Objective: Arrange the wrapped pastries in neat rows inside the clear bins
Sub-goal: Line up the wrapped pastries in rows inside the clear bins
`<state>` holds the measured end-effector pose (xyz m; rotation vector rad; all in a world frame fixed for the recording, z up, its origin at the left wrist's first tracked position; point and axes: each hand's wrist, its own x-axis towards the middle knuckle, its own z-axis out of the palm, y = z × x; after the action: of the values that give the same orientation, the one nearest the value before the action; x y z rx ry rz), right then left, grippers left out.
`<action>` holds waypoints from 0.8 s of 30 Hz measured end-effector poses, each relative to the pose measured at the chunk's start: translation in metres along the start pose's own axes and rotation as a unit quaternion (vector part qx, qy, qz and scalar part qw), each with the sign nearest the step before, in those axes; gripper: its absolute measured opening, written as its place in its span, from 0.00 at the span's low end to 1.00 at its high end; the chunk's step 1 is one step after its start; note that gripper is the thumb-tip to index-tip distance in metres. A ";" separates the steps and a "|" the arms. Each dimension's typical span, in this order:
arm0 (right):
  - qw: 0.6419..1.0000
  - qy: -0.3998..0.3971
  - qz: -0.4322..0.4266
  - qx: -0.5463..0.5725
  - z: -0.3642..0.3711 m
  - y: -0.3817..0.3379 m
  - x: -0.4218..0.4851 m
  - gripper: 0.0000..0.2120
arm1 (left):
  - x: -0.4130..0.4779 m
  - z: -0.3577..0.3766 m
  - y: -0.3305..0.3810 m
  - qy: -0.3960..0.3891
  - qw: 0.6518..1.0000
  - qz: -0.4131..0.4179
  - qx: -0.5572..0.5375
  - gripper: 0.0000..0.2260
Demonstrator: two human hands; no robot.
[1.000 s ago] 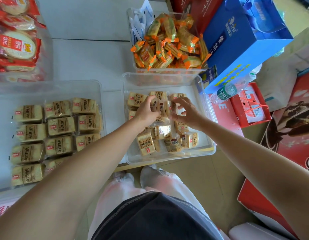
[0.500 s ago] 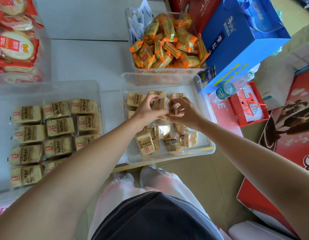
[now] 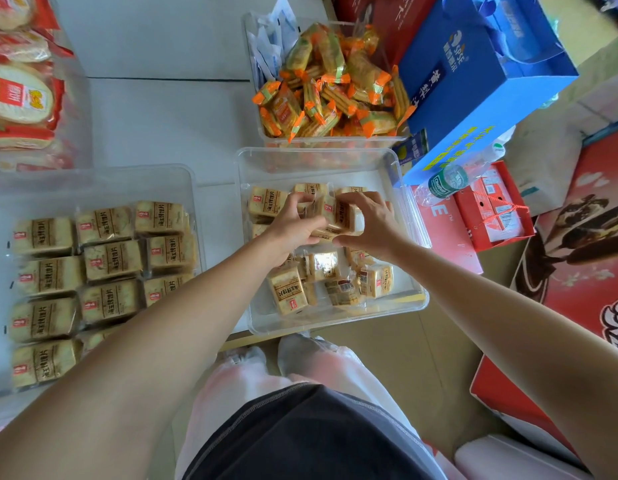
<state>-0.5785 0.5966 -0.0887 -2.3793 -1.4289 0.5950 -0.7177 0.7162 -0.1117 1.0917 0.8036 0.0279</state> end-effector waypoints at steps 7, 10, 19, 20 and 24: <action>0.997 0.013 -0.046 -0.059 0.002 0.005 0.007 0.34 | 0.006 0.013 0.003 -0.053 0.998 0.009 0.045 0.26; 0.995 0.023 -0.041 -0.087 -0.006 0.011 0.014 0.31 | 0.011 0.019 0.005 -0.064 0.992 0.019 0.108 0.30; 0.983 0.064 -0.019 -0.172 -0.007 0.037 0.010 0.27 | 0.016 0.011 -0.021 -0.132 0.678 0.151 0.707 0.28; 0.983 0.066 -0.015 -0.171 -0.005 0.037 0.012 0.27 | 0.020 0.009 -0.028 -0.146 0.641 0.126 0.743 0.27; 0.984 0.061 -0.017 -0.166 0.013 0.038 0.023 0.26 | 0.026 0.004 -0.039 -0.143 0.598 0.102 0.782 0.28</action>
<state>-0.5460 0.5995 -0.1216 -2.5801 -1.6171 0.2093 -0.7105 0.7046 -0.1573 2.7747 0.2030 -0.8036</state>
